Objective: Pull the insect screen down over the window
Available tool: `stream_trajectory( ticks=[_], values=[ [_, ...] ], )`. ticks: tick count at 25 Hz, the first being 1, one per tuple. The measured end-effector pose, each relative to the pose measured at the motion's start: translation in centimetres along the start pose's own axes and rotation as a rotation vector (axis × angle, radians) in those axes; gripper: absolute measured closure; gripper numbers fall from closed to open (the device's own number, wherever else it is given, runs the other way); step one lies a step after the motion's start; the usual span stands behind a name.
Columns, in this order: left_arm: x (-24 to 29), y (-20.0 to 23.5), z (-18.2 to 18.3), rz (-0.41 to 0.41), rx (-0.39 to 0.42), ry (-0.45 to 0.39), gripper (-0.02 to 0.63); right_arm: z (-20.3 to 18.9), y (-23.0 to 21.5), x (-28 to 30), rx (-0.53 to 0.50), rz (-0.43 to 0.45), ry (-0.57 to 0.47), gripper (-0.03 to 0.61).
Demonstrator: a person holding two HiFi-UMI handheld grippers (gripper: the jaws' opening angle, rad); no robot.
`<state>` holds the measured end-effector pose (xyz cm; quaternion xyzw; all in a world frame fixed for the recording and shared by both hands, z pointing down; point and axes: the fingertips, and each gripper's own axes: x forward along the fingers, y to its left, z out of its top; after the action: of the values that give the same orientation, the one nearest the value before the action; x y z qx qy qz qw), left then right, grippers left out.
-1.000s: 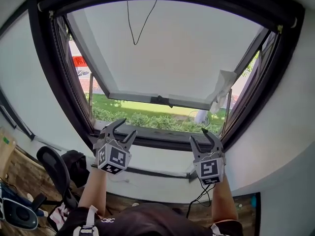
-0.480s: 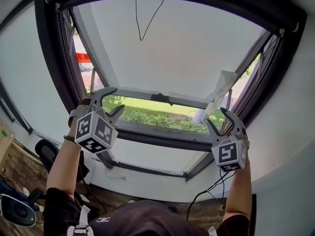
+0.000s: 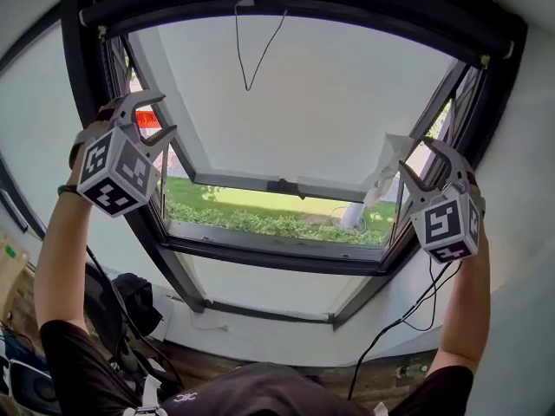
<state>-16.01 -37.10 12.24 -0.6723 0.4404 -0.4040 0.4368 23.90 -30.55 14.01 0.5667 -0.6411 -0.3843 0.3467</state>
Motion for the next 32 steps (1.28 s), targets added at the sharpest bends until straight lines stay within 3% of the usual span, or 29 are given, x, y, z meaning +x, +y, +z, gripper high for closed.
stream_trajectory(
  ticks=[6, 14, 26, 32],
  values=[
    [0.9, 7.2, -0.1, 0.084, 0.061, 0.031, 0.383, 2.3, -6.9, 0.7, -0.108, -0.086, 0.035, 0.331],
    [1.4, 14.3, -0.4, 0.14, 0.064, 0.04, 0.389, 3.9, -14.6, 1.2, -0.168, -0.18, 0.107, 0.325],
    [4.1, 15.9, -1.6, 0.136, 0.071, 0.05, 0.39, 4.0, -17.9, 2.3, -0.206, -0.229, 0.159, 0.325],
    [5.2, 16.1, -1.5, 0.131, 0.086, 0.047, 0.39, 3.4, -17.9, 3.7, -0.244, -0.2, 0.221, 0.325]
  ],
)
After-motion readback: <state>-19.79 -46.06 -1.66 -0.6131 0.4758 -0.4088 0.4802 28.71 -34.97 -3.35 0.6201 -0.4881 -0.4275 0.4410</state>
